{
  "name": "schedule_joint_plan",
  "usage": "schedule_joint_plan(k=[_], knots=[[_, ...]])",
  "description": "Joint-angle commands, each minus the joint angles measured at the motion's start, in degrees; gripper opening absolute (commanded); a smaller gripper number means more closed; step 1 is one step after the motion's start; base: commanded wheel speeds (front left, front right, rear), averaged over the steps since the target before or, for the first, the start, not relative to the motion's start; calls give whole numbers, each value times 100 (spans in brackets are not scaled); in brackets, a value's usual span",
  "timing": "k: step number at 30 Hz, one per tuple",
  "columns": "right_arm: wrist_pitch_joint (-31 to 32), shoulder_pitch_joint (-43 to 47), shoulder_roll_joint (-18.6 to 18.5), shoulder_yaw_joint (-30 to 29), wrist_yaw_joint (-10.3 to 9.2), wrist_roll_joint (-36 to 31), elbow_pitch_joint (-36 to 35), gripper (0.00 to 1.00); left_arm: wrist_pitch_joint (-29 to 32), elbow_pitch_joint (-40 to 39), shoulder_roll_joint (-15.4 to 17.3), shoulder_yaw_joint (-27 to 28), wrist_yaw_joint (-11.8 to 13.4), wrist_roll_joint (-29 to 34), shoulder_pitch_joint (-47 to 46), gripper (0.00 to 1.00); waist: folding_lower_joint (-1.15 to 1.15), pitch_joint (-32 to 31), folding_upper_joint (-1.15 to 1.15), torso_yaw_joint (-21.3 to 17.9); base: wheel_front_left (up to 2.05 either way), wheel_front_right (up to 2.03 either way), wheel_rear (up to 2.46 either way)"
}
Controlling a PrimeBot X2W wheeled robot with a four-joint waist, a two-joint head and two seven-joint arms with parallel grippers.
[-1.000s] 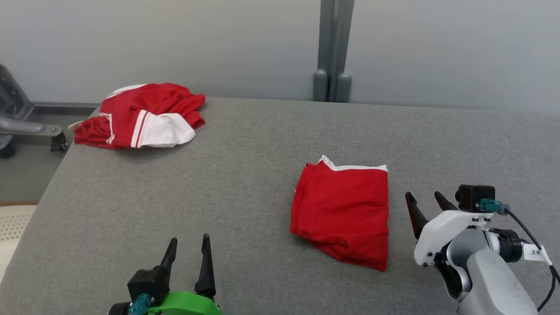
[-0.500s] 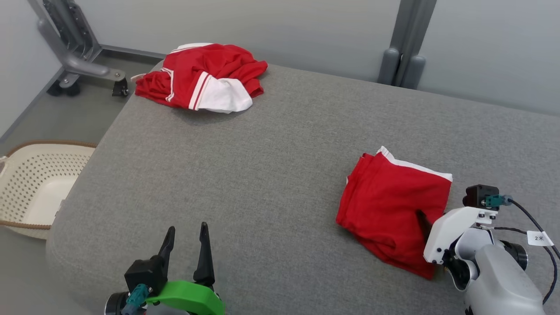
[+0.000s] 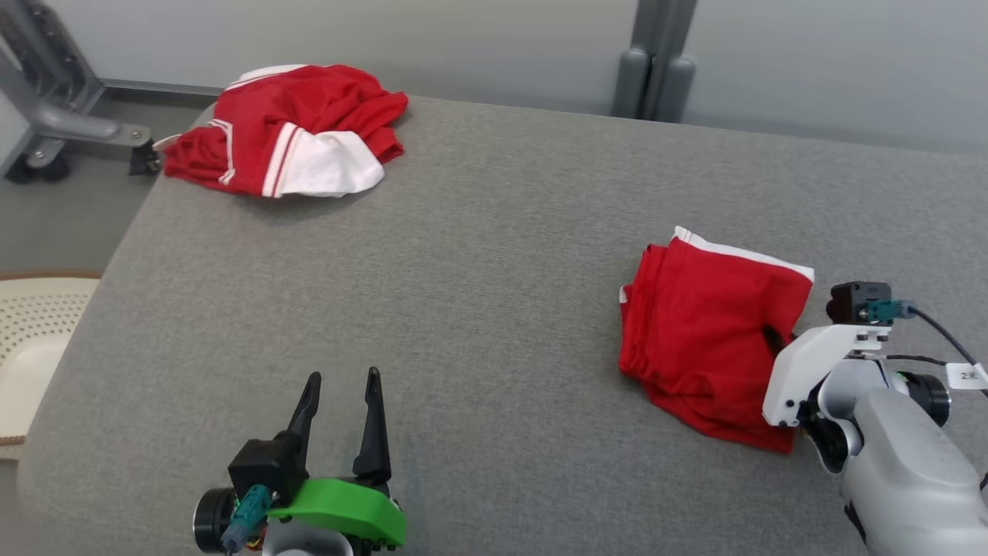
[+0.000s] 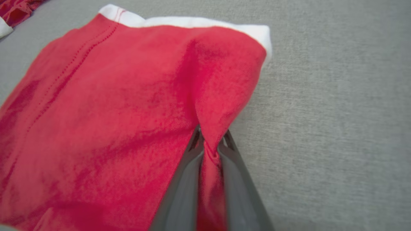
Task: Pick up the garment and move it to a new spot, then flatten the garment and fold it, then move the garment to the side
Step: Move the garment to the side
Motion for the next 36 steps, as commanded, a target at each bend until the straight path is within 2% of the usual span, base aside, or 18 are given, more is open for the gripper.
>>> schedule_joint_plan(k=[1, 6, 10, 14, 18, 23, 29, 36], knots=[[-80, -131, -116, 46, -13, -8, -62, 0, -3, -54, 6, -31, -5, 44, -143, 100, 0, 233, 0, -829, 0, 0, 0], [-241, -318, -454, 98, -13, 14, -156, 0, -2, -124, 9, -129, -32, 127, -347, 100, 0, 510, 0, -1808, 0, 0, 0], [-448, -526, -550, 116, -12, -57, -192, 0, -2, -89, 13, -174, -98, 248, -572, 100, 0, 743, 0, -2534, 0, 0, 0], [-621, -666, -454, 90, -12, -2, -125, 0, -2, -99, 17, -249, -137, 336, -761, 100, 0, 917, 0, -3016, 0, 0, 0], [-774, -735, -362, 58, -12, 42, -10, 0, -2, -64, 35, -298, -192, 416, -902, 100, 0, 1033, 0, -3246, 0, 0, 0], [-926, -822, -317, 48, -12, 69, 158, 0, -2, -42, 49, -349, -230, 474, -945, 100, 0, 1082, 0, -3253, 0, 0, 0], [-1008, -1040, -419, 86, -12, 11, 367, 0, -2, -112, 72, -350, -174, 493, -928, 100, 0, 1103, 0, -2927, 0, 0, 0], [-825, -1657, -1010, 205, -12, -301, 703, 0, 4, -301, 115, -344, -146, 478, -903, 100, 0, 1228, 0, -2312, 0, 0, 0]])
